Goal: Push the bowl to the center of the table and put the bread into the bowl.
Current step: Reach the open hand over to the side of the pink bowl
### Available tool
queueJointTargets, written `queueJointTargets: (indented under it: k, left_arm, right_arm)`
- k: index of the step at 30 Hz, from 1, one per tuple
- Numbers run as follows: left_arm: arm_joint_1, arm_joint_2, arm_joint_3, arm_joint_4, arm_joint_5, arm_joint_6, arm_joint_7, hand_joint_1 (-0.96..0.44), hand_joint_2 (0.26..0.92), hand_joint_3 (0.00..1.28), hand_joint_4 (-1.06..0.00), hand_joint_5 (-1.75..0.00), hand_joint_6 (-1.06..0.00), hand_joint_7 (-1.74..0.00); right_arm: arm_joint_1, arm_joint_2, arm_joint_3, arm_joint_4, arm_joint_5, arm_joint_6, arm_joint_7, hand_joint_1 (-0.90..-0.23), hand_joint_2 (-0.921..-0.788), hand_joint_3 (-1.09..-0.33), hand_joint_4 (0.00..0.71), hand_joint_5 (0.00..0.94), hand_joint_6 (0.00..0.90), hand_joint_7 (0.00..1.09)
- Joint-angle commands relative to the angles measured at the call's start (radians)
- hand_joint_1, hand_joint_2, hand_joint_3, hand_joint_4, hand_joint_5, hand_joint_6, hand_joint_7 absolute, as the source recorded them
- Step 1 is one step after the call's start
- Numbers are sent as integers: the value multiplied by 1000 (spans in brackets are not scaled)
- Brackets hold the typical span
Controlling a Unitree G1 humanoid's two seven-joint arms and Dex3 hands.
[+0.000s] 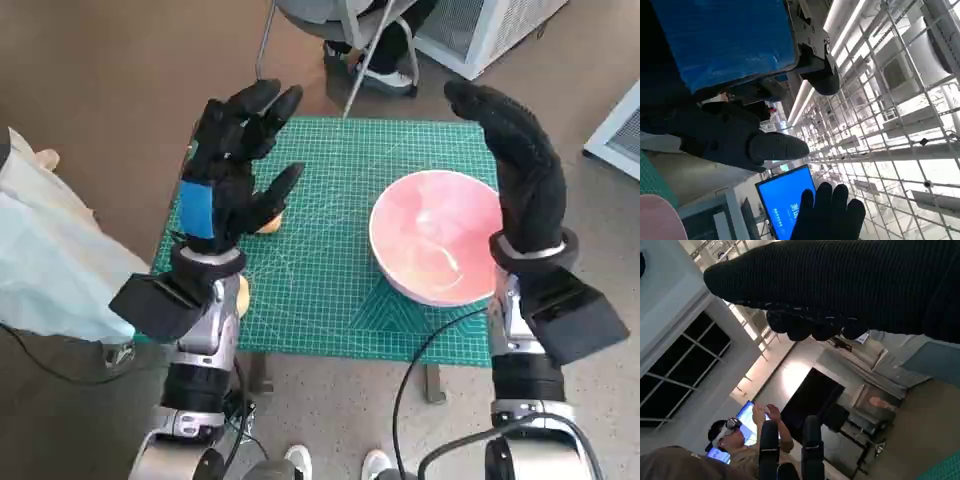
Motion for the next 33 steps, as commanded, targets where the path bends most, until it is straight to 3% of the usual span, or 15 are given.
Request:
queueJointTargets:
  k: [1, 18, 22, 26, 28, 33]
  left_arm:
    - [9, 3, 2, -6, 2, 5, 4, -295, 921, 222, -556, -132, -269, -678]
    - [6, 5, 5, 5, -5, 5, -1, -289, 921, 223, -555, -129, -268, -673]
    - [7, 6, 5, 5, -3, 4, 1, -290, 921, 222, -556, -128, -268, -671]
    - [8, 7, 7, 5, -4, 5, 1, -292, 921, 221, -556, -127, -268, -668]
    - [9, 8, 9, 4, -6, 7, 1, -295, 921, 221, -556, -126, -268, -665]
    - [7, 11, 15, 13, -10, 8, 0, -301, 921, 218, -555, -122, -268, -655]
  right_arm:
    - [30, -4, -3, 2, 4, 8, 3, -617, -921, -786, 291, 1, 1, 706]
    - [31, -26, -18, 27, 19, 3, 13, -614, -921, -786, 286, 0, -1, 687]
    - [21, -49, -40, 64, 40, -5, 32, -608, -921, -791, 278, 0, -1, 683]
    - [1, -85, -80, 143, 79, -18, 62, -605, -921, -794, 271, 0, -1, 681]
    - [-7, -98, -98, 179, 78, -28, 55, -602, -921, -800, 268, 0, -1, 679]
    - [-6, -133, -142, 244, 28, -42, -39, -587, -921, -827, 262, 0, -1, 677]
